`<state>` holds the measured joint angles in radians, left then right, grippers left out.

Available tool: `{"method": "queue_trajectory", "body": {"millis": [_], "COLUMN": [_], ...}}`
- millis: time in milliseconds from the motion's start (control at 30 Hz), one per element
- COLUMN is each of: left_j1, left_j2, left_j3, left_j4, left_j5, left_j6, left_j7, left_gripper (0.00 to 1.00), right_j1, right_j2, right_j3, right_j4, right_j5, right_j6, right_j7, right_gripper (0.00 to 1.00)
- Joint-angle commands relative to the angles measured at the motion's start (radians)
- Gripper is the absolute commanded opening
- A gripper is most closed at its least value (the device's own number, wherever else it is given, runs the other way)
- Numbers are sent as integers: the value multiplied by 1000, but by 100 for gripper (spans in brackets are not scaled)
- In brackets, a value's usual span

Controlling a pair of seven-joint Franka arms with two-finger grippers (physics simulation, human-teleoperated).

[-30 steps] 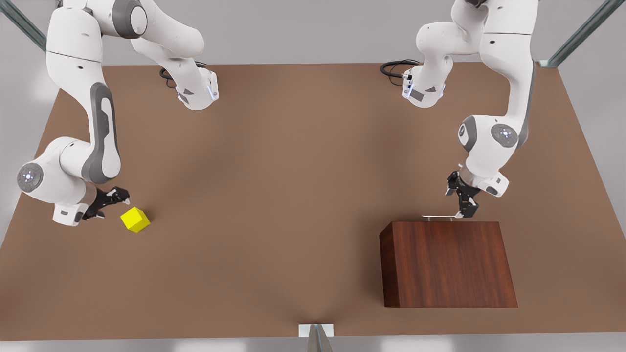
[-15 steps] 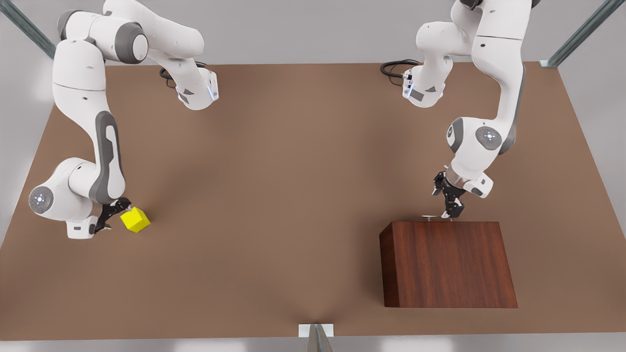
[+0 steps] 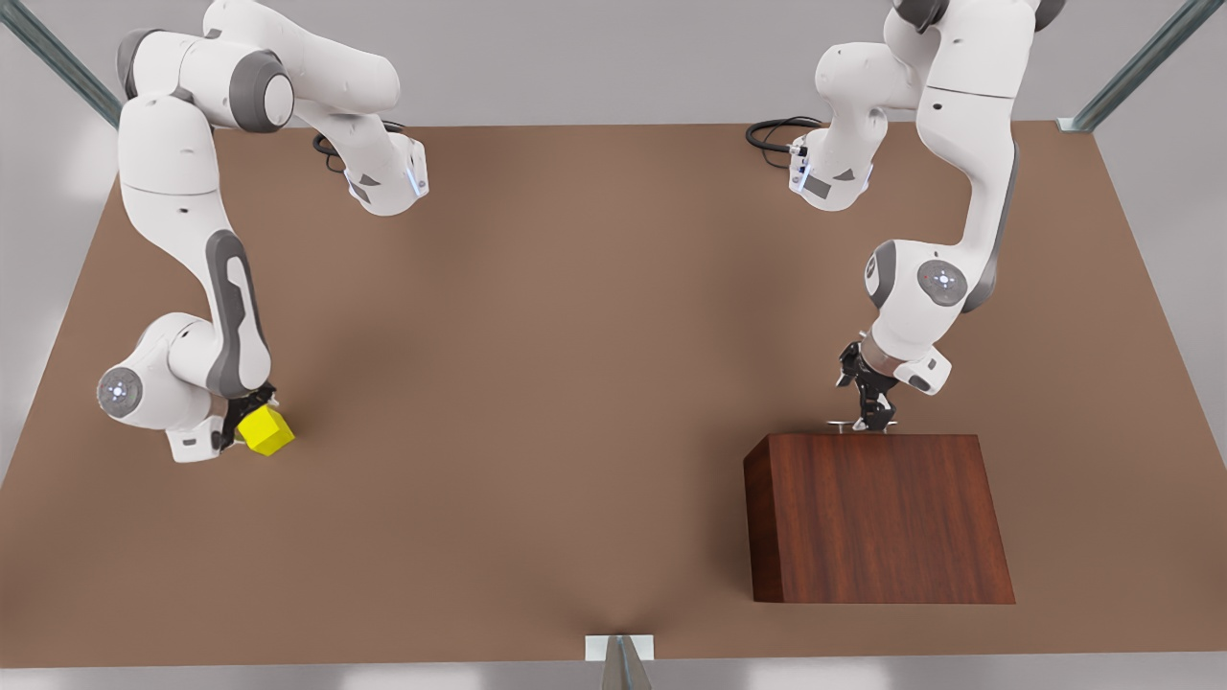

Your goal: Open the drawer with left arm, place the square in the middle with right arm, and place the square in the drawer with left arm

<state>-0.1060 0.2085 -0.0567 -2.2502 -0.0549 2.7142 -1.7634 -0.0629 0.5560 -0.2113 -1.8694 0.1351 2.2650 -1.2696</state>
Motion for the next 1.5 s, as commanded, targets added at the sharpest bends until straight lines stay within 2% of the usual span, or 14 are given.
{"method": "queue_trajectory", "body": {"millis": [0,433,467,567,1167,1233,1467], "left_j1": [0,2,2,2,0,0,0], "left_j2": [3,-66,-73,-84,-235,-244,-291], "left_j3": [0,0,0,0,0,0,1], "left_j4": [0,-80,-92,-111,-286,-287,-344], "left_j5": [0,-2,-2,-2,-6,-6,-8], "left_j6": [4,-54,-53,-51,-74,-87,-99], "left_j7": [1,1,1,1,-11,-14,-14], "left_gripper": [100,100,100,100,100,100,100], "right_j1": [0,-2,-2,-3,2,2,3], "right_j2": [-1,38,38,38,27,27,24], "right_j3": [0,0,0,0,4,4,4], "right_j4": [-4,-62,-62,-60,-53,-53,-51], "right_j5": [1,37,37,37,35,35,35], "right_j6": [53,156,156,156,154,154,153], "right_j7": [-116,-116,-116,-116,-113,-114,-113], "right_gripper": [100,100,98,84,79,72,71]}}
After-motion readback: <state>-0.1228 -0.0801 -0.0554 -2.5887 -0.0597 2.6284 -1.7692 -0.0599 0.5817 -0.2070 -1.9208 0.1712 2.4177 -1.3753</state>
